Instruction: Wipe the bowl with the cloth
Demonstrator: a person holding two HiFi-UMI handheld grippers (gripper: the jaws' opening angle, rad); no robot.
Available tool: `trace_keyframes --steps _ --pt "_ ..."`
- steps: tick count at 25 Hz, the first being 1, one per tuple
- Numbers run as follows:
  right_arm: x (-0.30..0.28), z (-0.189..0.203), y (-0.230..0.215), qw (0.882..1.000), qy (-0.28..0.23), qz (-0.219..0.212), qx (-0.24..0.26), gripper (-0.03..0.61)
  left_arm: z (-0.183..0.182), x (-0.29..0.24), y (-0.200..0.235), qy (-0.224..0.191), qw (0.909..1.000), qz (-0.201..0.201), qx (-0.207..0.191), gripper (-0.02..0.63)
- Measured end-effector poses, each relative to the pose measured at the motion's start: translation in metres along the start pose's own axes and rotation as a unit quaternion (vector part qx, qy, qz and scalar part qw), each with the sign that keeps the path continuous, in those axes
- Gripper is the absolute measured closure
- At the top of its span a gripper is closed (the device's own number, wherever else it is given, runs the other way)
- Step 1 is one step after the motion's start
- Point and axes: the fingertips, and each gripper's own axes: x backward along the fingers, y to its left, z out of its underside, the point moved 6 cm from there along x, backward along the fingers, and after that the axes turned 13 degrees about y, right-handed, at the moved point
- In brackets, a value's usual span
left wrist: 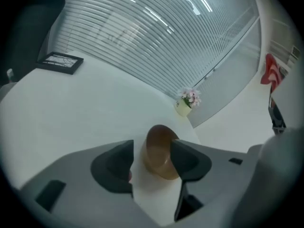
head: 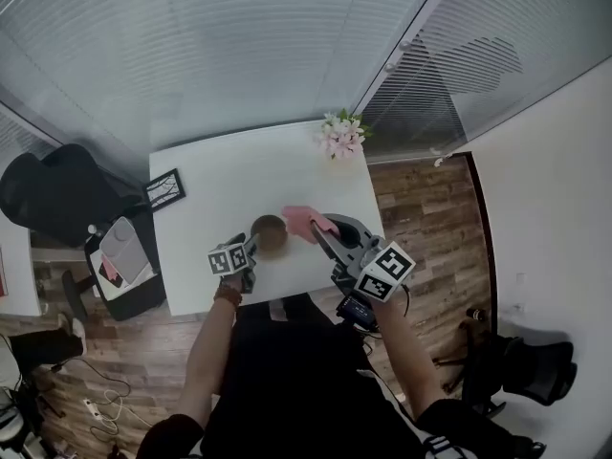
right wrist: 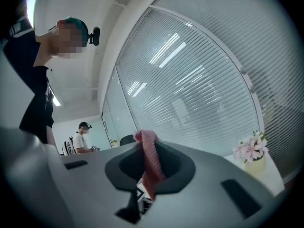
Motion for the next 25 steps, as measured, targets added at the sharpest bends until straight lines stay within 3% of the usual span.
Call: trace_keyframes --steps 6,11,14,25 --pt "0.0 0.007 -0.008 1.0 0.001 0.016 -0.011 0.56 0.002 -0.027 0.016 0.043 0.9982 -0.036 0.021 0.37" --pt "0.015 0.006 -0.006 1.0 -0.004 0.019 -0.013 0.56 0.01 -0.036 0.004 0.07 0.996 -0.048 0.028 0.375" --pt "0.019 0.005 -0.004 1.0 -0.008 0.019 -0.014 0.56 0.014 -0.038 0.006 0.08 0.9937 -0.074 0.029 0.433" --pt "0.024 0.008 -0.014 0.999 -0.008 0.031 -0.014 0.56 0.015 -0.031 0.02 0.083 0.9915 -0.092 0.039 0.595"
